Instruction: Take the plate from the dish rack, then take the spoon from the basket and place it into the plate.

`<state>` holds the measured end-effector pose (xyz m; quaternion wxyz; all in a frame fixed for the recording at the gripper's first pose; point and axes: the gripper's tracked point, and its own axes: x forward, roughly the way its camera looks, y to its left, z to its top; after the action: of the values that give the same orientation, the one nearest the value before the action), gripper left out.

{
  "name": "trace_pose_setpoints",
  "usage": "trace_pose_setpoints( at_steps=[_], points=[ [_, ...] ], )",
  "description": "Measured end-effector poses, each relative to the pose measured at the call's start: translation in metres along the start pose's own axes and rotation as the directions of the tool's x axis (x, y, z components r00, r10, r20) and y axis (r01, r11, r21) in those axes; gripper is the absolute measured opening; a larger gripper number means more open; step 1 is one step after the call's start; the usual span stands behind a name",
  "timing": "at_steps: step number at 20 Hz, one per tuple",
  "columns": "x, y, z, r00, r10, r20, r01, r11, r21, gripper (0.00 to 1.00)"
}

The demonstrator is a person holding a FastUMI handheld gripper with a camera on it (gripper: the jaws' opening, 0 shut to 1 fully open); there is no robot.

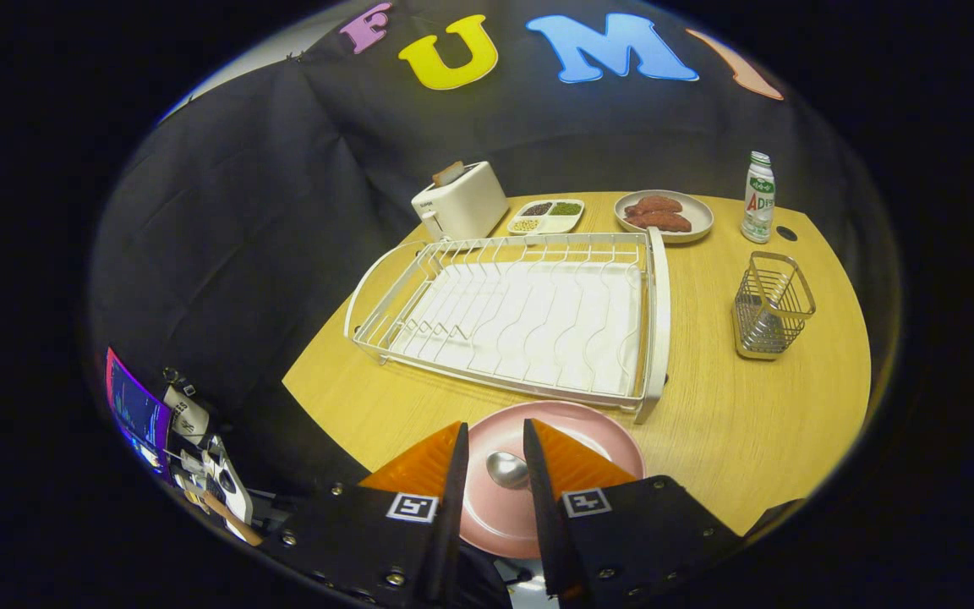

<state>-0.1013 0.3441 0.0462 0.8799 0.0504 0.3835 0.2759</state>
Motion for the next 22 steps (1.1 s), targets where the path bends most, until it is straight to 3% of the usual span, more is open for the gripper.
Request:
trace_pose_setpoints(
  at_steps=[8, 12, 15, 22],
  points=[
    [-0.012, -0.013, 0.018, 0.997, -0.027, 0.072, 0.027, 1.000, 0.004, 0.39],
    [-0.040, -0.032, 0.057, 0.967, -0.071, 0.243, 0.072, 0.997, 0.007, 0.39],
    [-0.078, -0.051, 0.107, 0.902, -0.130, 0.412, 0.140, 0.990, 0.005, 0.39],
    [-0.181, -0.075, 0.206, 0.673, -0.209, 0.709, 0.329, 0.944, -0.034, 0.39]
  ],
)
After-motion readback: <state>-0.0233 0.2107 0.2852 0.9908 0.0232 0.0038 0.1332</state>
